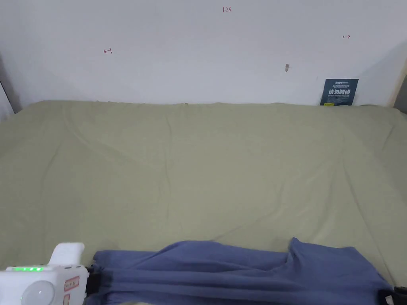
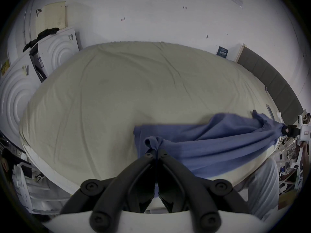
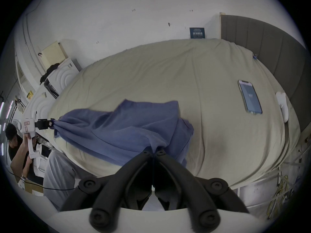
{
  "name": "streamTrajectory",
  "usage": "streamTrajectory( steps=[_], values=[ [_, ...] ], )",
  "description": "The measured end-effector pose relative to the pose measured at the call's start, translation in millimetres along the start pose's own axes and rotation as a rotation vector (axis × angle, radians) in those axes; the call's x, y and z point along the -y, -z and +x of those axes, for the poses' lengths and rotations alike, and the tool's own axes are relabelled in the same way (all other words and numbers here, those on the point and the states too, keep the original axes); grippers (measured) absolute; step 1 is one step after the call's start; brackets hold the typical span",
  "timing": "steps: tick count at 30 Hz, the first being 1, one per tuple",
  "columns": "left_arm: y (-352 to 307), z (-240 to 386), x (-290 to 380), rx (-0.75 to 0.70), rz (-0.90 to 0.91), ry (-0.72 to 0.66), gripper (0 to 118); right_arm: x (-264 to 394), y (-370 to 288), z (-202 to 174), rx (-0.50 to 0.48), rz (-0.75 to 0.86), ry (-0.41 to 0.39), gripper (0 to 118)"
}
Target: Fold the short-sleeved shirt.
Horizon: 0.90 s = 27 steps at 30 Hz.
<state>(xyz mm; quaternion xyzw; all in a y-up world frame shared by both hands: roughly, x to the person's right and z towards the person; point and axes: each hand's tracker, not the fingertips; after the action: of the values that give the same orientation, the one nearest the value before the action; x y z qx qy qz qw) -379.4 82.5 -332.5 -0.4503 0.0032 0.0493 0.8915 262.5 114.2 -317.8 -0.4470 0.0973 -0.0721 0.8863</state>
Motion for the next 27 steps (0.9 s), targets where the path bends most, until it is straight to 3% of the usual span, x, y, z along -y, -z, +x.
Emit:
streamTrajectory(
  steps=[4,6,7,8,9,10,11,12,17,18,19,20,21,22,24,26,27],
  values=[
    [0,6,12,-0.001,-0.003,-0.003,0,13,15,8,0.025,-0.025,-0.002,3],
    [1,5,13,-0.009,-0.006,-0.014,7,15,17,8,0.027,-0.032,0.007,3],
    [6,4,17,-0.012,-0.002,-0.015,21,16,18,7,0.03,-0.034,0.005,4],
    [5,5,19,-0.027,0.002,-0.008,56,15,21,11,0.035,-0.036,0.01,7],
    [5,6,19,-0.074,-0.021,0.015,109,14,20,8,0.044,-0.041,0.021,37],
    [6,5,19,-0.101,-0.048,0.028,118,14,18,6,0.075,-0.04,0.027,76],
    [-6,5,21,-0.108,-0.049,0.032,113,13,16,3,0.083,-0.046,0.024,108],
    [-13,3,18,-0.097,-0.012,0.032,114,11,18,2,0.084,-0.05,0.025,118],
    [-43,3,17,-0.079,0.005,-0.061,113,7,9,-13,0.093,-0.001,0.039,117],
    [-50,4,15,-0.079,0.007,-0.066,109,7,5,-21,0.119,0.052,0.013,107],
    [-42,-9,15,-0.076,0.028,-0.08,101,6,-1,-30,0.124,0.105,-0.025,85],
    [-47,-10,12,-0.065,0.052,-0.087,85,3,-18,-55,0.157,0.162,-0.042,50],
    [-51,-11,9,-0.054,0.057,-0.109,37,4,-24,-69,0.173,0.221,-0.057,2],
    [-54,-12,6,-0.046,0.061,-0.126,37,5,-29,-80,0.177,0.27,-0.066,2],
    [-58,-10,3,-0.046,0.073,-0.159,0,5,-53,-119,0.171,0.405,-0.064,0],
    [-57,-7,3,-0.036,0.087,-0.161,0,13,-60,-139,0.162,0.49,-0.09,0],
    [-57,-6,4,-0.011,0.095,-0.181,0,19,-62,-149,0.215,0.544,-0.108,0]
  ],
)
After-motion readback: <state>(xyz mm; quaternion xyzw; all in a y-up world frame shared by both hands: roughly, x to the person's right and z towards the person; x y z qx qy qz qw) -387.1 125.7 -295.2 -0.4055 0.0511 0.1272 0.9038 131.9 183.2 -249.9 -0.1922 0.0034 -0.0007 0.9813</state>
